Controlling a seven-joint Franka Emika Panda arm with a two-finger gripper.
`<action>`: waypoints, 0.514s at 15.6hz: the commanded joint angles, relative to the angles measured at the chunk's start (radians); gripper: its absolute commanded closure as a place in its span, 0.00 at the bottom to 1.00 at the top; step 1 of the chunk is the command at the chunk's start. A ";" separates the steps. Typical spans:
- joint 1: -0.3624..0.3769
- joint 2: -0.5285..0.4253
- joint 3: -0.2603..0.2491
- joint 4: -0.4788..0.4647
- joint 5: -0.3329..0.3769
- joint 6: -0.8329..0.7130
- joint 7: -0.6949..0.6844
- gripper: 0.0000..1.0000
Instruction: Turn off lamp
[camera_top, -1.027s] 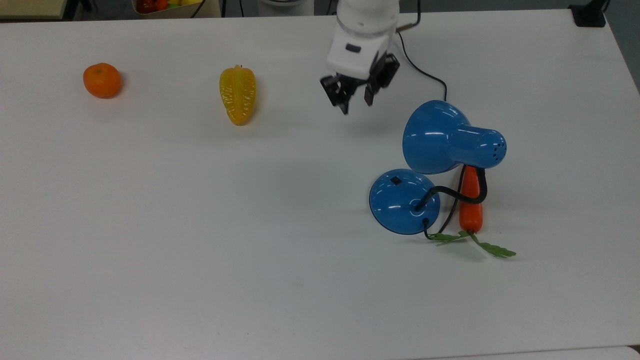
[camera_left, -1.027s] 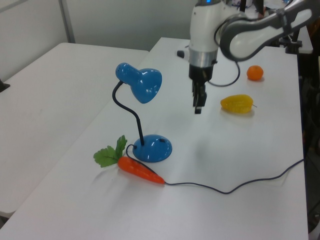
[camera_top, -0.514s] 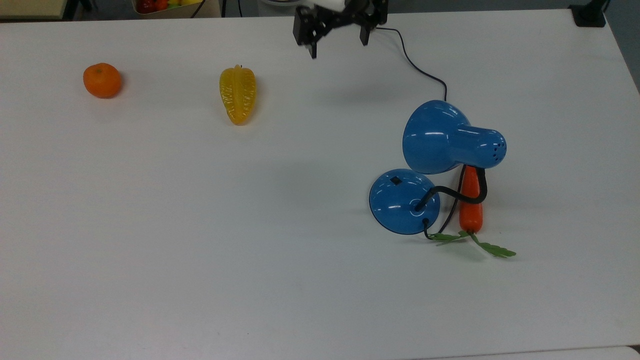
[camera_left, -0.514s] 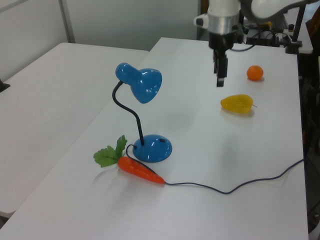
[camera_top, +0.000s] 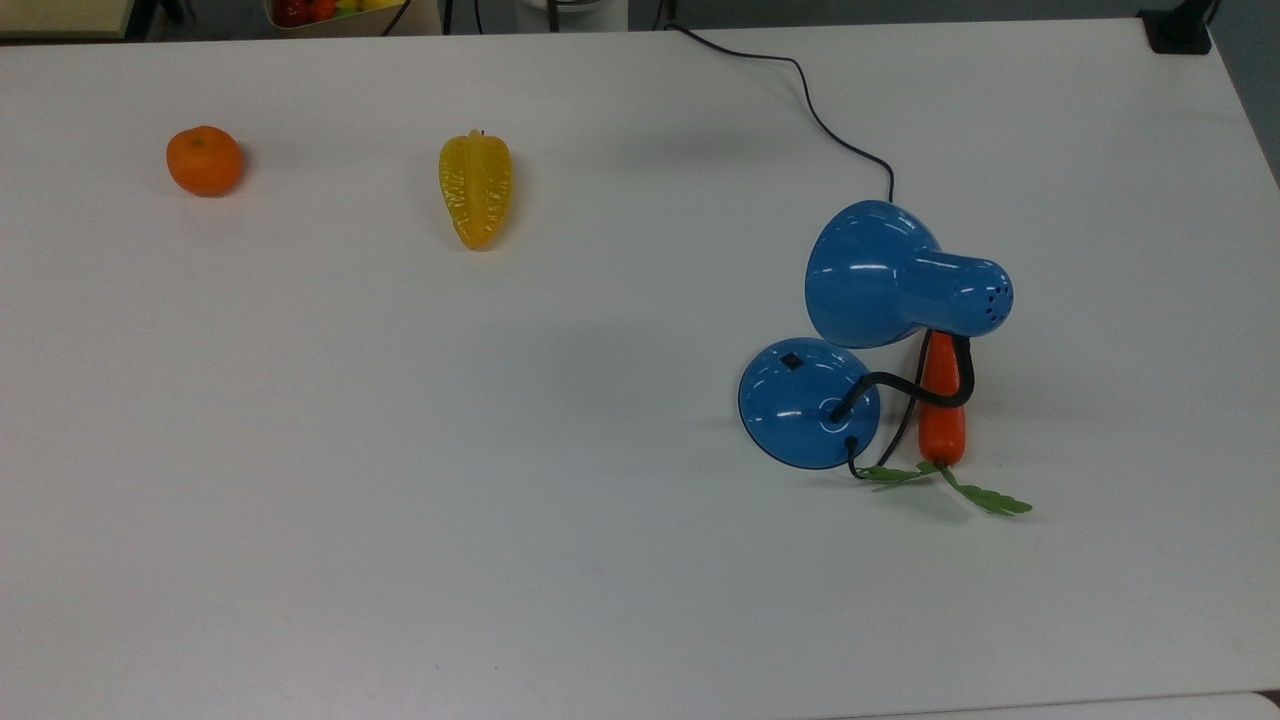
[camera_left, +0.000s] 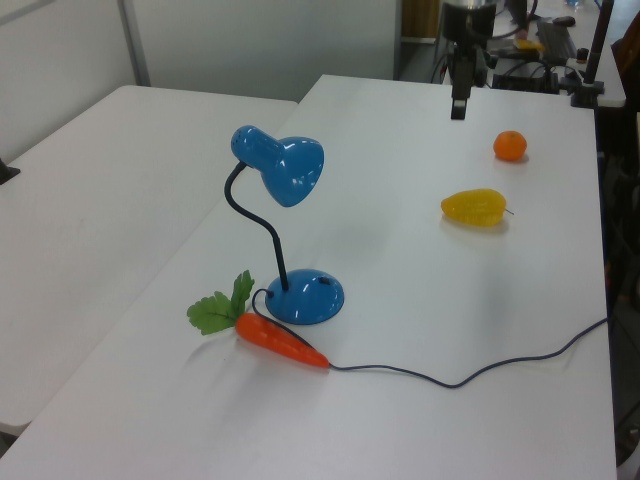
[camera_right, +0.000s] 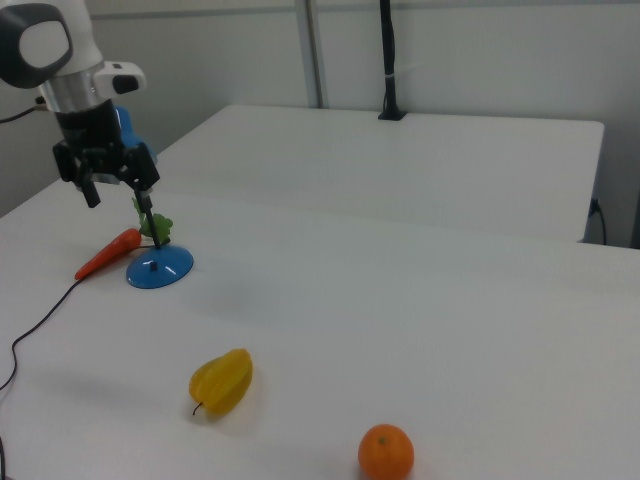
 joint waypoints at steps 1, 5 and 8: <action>0.019 -0.004 -0.088 0.019 0.068 -0.013 -0.012 0.00; 0.009 -0.001 -0.108 0.019 0.070 0.037 -0.140 0.00; 0.009 0.005 -0.137 0.019 0.069 0.082 -0.184 0.00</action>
